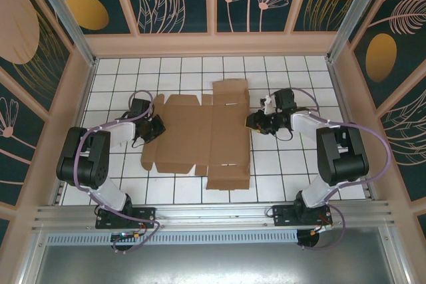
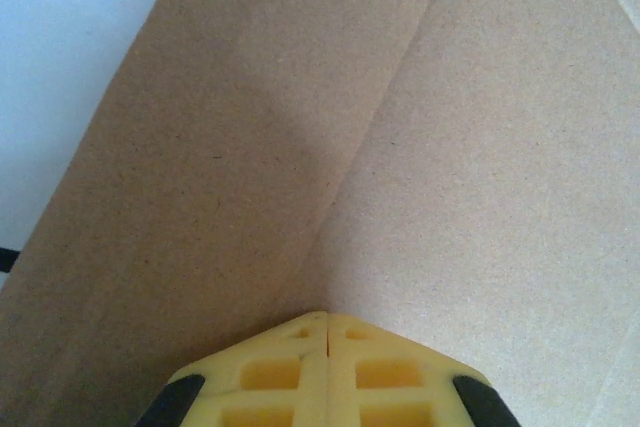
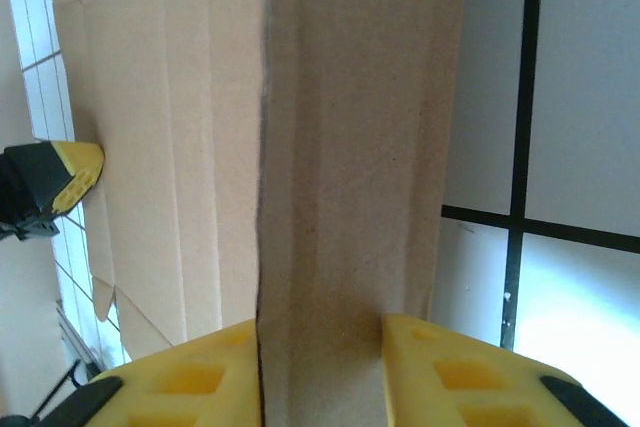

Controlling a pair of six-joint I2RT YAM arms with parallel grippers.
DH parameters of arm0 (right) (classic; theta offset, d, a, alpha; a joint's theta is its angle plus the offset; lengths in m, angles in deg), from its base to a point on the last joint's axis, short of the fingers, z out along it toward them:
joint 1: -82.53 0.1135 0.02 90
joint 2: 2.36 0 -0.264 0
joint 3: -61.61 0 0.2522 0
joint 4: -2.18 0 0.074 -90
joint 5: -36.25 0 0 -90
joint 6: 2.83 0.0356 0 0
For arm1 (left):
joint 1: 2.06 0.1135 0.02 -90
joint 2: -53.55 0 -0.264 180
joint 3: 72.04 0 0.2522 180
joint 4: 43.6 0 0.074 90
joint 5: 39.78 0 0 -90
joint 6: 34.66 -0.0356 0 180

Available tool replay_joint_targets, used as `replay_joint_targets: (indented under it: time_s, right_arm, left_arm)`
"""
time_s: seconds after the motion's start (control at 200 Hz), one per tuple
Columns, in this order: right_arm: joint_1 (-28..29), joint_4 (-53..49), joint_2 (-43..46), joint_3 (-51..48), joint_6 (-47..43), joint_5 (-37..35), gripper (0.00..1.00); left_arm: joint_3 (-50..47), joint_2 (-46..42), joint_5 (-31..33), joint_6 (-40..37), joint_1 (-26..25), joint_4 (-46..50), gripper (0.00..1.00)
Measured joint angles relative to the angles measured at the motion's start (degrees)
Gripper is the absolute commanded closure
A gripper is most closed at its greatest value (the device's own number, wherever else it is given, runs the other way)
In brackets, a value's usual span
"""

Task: Fold the paper box

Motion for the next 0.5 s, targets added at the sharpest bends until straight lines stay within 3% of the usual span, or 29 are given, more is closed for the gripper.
replay_joint_targets:
  time_s: [0.325, 0.5]
  right_arm:
    - [0.0, 4.0, -1.7, -1.0, 2.6, 0.8, 0.62]
    - [0.8, 2.5, -1.7, -1.0, 1.3, -3.7, 0.6]
  left_arm:
    - [0.1, 0.8, -0.2, 0.3, 0.2, -2.3, 1.0]
    - [-0.1, 0.8, -0.7, 0.5, 0.4, -2.8, 1.0]
